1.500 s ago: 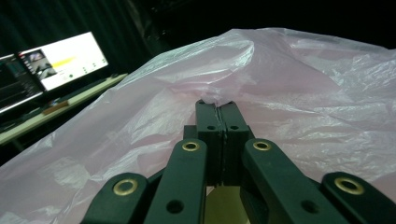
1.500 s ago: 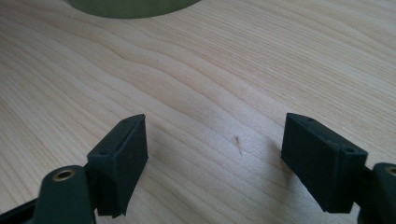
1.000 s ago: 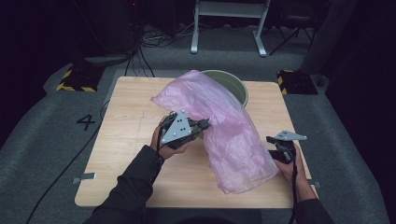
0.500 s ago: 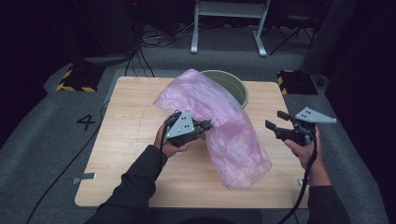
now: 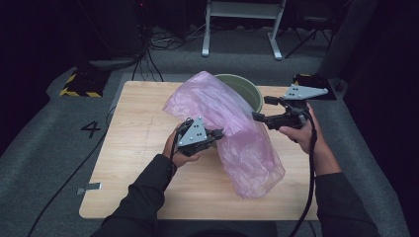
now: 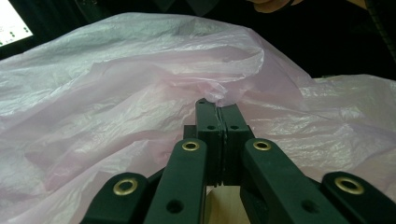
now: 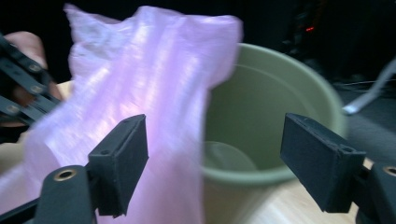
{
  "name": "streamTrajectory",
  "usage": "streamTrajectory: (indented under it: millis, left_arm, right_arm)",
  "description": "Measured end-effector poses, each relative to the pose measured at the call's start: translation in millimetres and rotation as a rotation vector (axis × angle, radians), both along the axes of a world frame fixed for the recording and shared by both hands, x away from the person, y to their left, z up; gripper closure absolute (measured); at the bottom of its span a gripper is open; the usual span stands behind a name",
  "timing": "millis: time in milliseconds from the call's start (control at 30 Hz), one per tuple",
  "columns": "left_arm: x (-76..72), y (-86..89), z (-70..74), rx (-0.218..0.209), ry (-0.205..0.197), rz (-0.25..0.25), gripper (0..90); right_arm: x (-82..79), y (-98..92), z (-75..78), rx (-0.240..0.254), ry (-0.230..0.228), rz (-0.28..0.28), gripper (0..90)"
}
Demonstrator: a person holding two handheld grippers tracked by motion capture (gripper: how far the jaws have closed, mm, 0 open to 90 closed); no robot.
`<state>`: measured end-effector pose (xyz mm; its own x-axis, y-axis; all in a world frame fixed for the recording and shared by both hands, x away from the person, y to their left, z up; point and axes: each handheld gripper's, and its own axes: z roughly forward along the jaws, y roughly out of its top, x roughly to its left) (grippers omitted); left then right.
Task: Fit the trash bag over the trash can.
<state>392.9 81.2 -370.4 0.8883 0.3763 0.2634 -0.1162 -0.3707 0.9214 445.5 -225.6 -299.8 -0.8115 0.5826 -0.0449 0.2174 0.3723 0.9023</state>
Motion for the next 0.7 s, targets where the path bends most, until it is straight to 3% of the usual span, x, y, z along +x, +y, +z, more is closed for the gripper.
streamTrajectory:
  millis: [33, 67, 100, 267, 333, 367, 400, 433, 467, 500, 600, 700]
  left_arm:
    - [0.3, 0.4, -1.0, -0.003, 0.002, -0.004, 89.0]
    - [0.4, 0.9, -2.0, -0.001, 0.009, -0.004, 89.0]
    - [1.2, 1.9, -3.9, 0.006, 0.01, 0.0, 89.0]
    - [1.6, 4.8, -6.9, 0.002, 0.017, 0.002, 89.0]
    - [1.4, 6.4, -8.1, 0.0, 0.015, 0.009, 89.0]
    - [1.3, 9.1, -8.0, -0.004, 0.015, 0.013, 89.0]
    - [1.3, 9.1, -8.0, -0.004, 0.015, 0.013, 89.0]
    - [1.6, 10.8, -7.7, -0.004, 0.012, 0.014, 89.0]
    - [1.7, 12.1, -7.8, -0.008, 0.015, 0.02, 89.0]
    - [1.9, 13.4, -7.6, -0.009, 0.014, 0.026, 89.0]
    - [1.4, 17.9, -6.3, -0.02, 0.009, 0.04, 89.0]
    - [1.4, 23.2, -3.6, -0.035, 0.002, 0.064, 88.9]
  right_arm:
    - [5.5, 11.1, -0.2, -0.019, 0.036, 0.054, 24.1]
    - [5.5, 11.1, -0.2, -0.019, 0.036, 0.054, 24.1]
    - [10.2, 21.7, -0.6, -0.053, 0.049, 0.067, 24.0]
    - [21.9, 37.3, -2.8, -0.078, 0.095, 0.06, 27.8]
    - [24.8, 43.4, -4.7, -0.088, 0.097, 0.054, 41.7]
    - [24.7, 49.3, -6.0, -0.137, 0.089, 0.065, 56.0]
    - [24.7, 49.3, -6.0, -0.137, 0.089, 0.065, 56.0]
    - [23.5, 53.5, -7.1, -0.153, 0.079, 0.064, 68.8]
    - [23.5, 53.5, -7.1, -0.153, 0.079, 0.064, 68.8]
    - [22.4, 54.5, -7.4, -0.144, 0.067, 0.06, 81.6]
    - [20.9, 53.2, -6.9, -0.144, 0.042, 0.05, 87.6]
    - [14.9, 44.5, -1.6, -0.122, -0.002, -0.004, 89.7]
